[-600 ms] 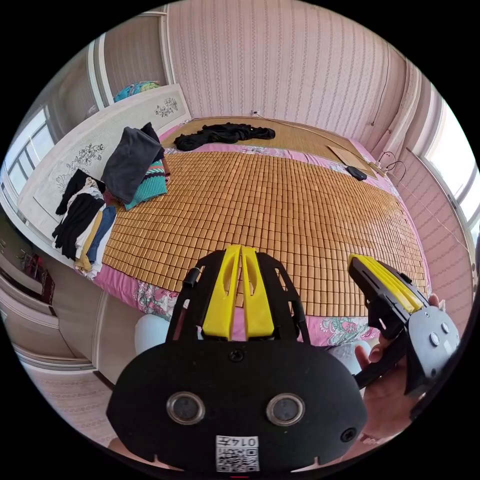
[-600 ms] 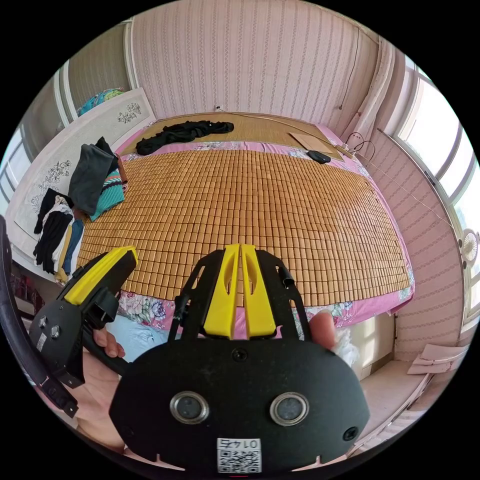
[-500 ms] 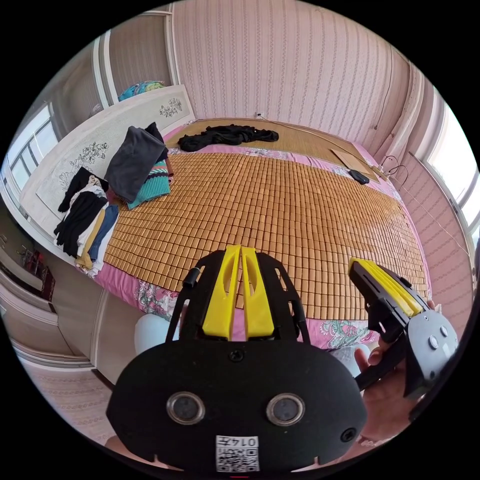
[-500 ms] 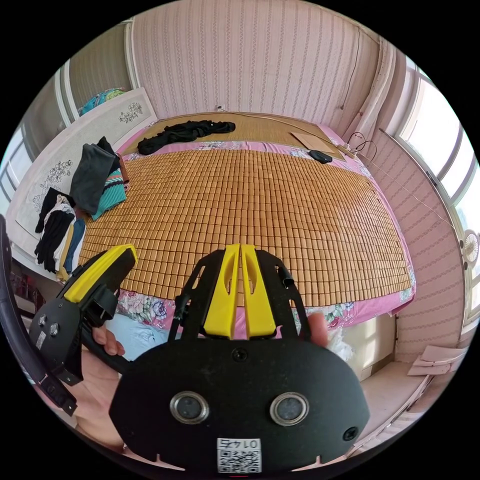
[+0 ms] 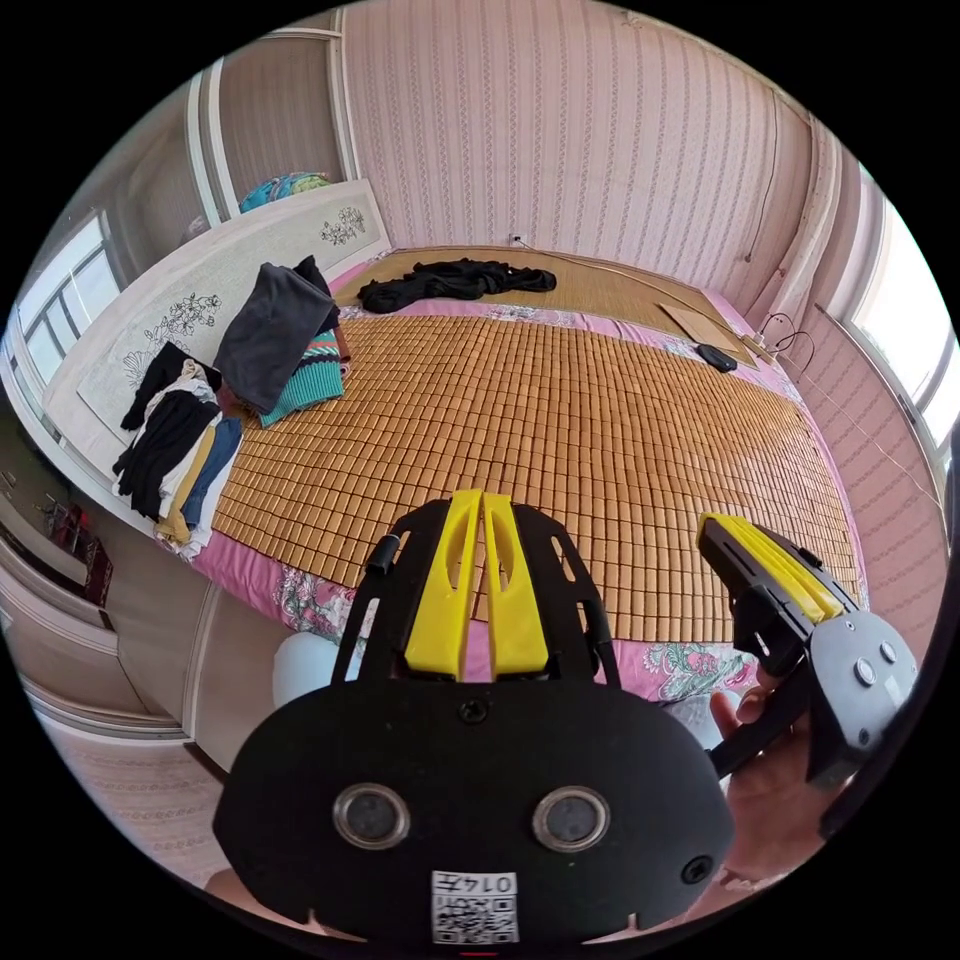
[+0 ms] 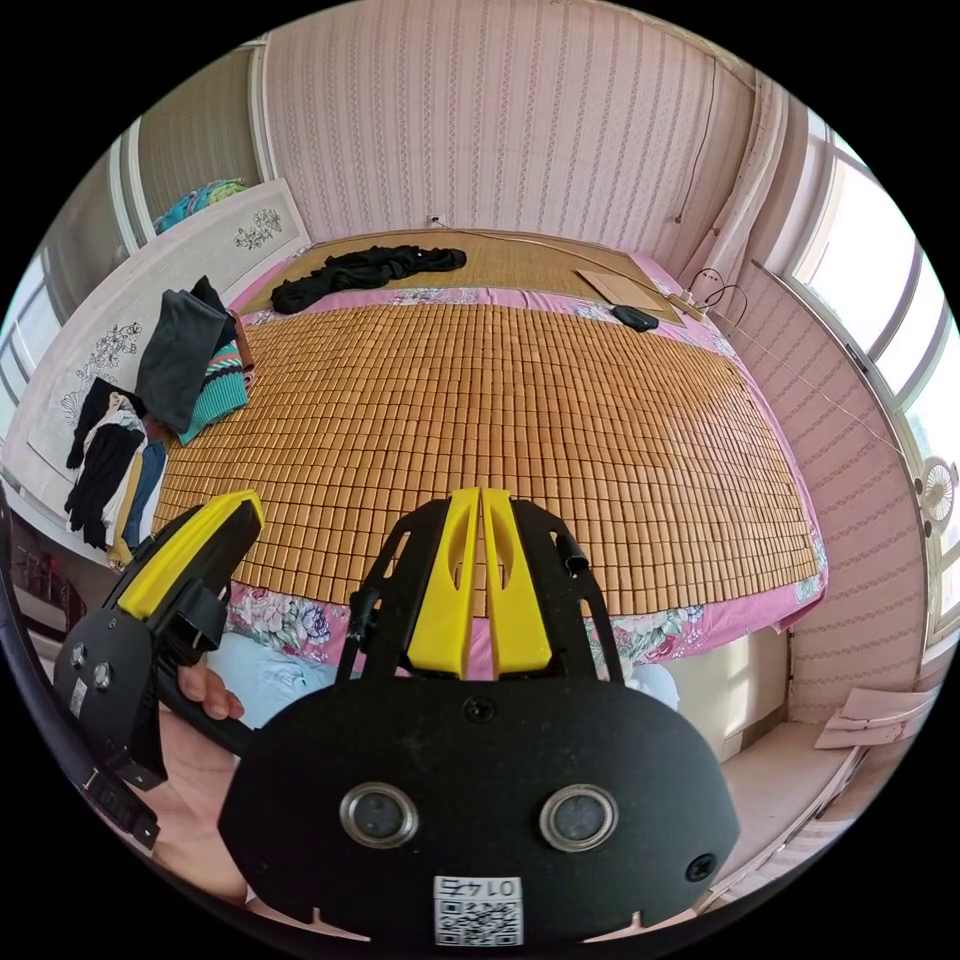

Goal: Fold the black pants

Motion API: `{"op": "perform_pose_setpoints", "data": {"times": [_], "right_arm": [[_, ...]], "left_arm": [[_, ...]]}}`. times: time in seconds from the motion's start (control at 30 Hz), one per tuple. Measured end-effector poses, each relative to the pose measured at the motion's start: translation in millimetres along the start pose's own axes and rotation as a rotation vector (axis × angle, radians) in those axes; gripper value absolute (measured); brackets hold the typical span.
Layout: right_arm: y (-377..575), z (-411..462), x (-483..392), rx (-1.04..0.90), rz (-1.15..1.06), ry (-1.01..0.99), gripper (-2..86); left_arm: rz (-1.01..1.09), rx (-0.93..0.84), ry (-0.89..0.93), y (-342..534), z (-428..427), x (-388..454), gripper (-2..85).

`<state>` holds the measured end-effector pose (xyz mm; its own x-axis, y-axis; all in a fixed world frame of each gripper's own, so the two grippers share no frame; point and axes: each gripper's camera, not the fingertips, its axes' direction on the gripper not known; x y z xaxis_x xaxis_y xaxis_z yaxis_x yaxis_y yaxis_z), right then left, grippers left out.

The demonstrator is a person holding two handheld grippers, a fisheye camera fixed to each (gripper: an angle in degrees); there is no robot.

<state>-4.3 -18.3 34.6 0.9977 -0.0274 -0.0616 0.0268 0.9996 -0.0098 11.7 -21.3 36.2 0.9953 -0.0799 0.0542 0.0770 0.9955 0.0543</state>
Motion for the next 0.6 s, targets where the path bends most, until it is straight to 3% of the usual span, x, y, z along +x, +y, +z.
{"op": "perform_pose_setpoints", "data": {"times": [0.27,0.6], "right_arm": [[-2,9,2,0.005,-0.005,0.004,-0.9],[0,20,6,0.003,-0.018,-0.007,-0.9]], "left_arm": [[0.008,0.059,0.069,1,-5,-9,-0.8],[0.091,0.037,-0.184,8,11,4,-0.8]]}}
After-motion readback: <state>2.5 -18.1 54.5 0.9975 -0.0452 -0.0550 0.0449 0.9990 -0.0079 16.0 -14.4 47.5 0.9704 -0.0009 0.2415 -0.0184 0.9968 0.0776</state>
